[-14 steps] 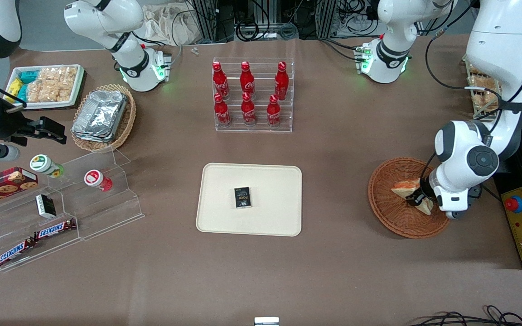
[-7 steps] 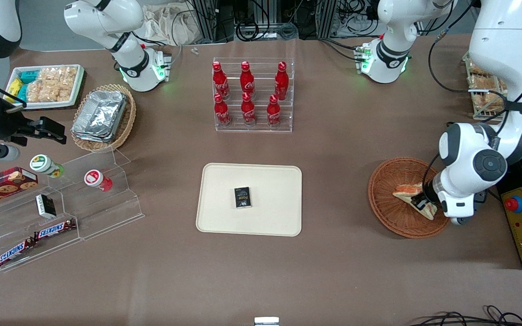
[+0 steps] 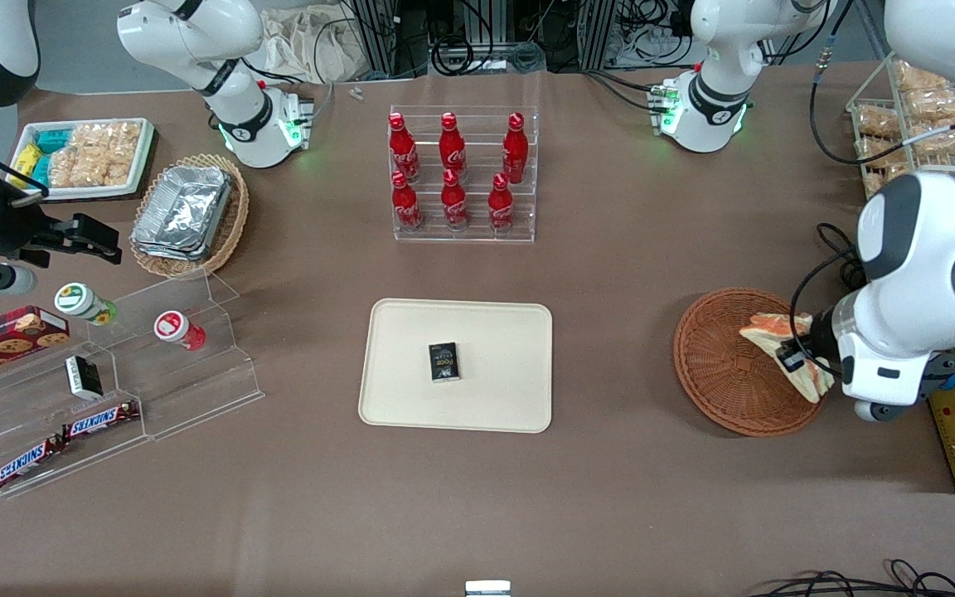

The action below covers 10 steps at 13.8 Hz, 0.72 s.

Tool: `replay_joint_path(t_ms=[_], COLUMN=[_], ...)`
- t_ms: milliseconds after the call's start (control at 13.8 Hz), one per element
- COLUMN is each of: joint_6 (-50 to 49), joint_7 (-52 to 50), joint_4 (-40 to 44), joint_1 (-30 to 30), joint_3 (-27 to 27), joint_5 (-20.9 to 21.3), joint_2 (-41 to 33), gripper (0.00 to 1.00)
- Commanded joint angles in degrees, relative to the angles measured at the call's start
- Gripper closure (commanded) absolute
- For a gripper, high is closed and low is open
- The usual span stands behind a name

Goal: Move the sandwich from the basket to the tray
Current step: 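Lift the sandwich and carry it toward the cream tray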

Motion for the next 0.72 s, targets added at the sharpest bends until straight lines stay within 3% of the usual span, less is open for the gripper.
replay_joint_path(t_ms=[0, 289, 651], joint_6=[-2.33, -0.41, 12.15], joint_7=[0.57, -0.14, 2.49], joint_4=[8.26, 13.18, 12.93], joint_1=[-6.12, -21.24, -26.88], joint_3=[-2.95, -2.78, -2.69], joint_5=[0.74, 0.91, 2.39], joint_2=[4.41, 14.68, 26.20], gripper=[1.00, 1.00, 1.00])
